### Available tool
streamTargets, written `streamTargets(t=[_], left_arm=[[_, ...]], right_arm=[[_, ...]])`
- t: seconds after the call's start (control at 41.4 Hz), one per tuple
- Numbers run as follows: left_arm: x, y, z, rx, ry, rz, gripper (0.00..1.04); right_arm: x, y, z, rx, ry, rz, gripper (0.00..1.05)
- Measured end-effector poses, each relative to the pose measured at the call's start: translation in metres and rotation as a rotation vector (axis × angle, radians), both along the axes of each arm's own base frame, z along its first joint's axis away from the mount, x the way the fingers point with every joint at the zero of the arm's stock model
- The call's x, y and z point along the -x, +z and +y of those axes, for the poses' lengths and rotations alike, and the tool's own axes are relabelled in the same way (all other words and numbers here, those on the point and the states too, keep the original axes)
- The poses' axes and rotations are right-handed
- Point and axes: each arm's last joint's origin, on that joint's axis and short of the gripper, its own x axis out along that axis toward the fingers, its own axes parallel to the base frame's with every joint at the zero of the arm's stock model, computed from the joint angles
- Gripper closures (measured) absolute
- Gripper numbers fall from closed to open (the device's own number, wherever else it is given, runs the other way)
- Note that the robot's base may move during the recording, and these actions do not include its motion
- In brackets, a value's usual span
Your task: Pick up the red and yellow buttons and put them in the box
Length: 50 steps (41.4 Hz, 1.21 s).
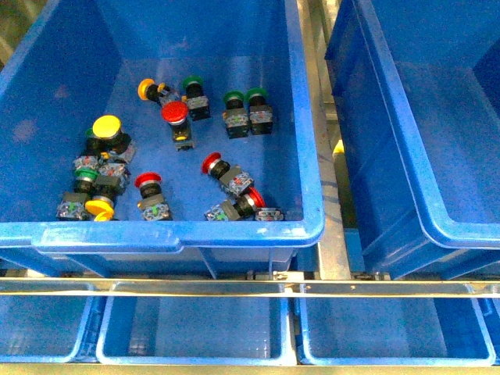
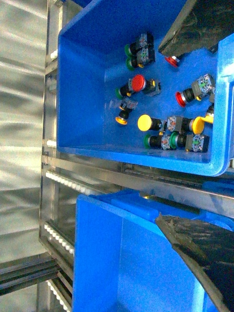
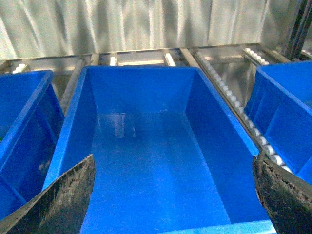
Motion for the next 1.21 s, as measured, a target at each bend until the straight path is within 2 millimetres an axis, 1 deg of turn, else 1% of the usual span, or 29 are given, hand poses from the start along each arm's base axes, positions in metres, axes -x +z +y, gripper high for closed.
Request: streamTargets(t=[1.208], left_arm=[[0.0000, 0.0000, 0.0000, 0.000, 0.000, 0.000, 0.08]], right_arm=[[0.0000, 0.0000, 0.0000, 0.000, 0.000, 0.000, 0.07]])
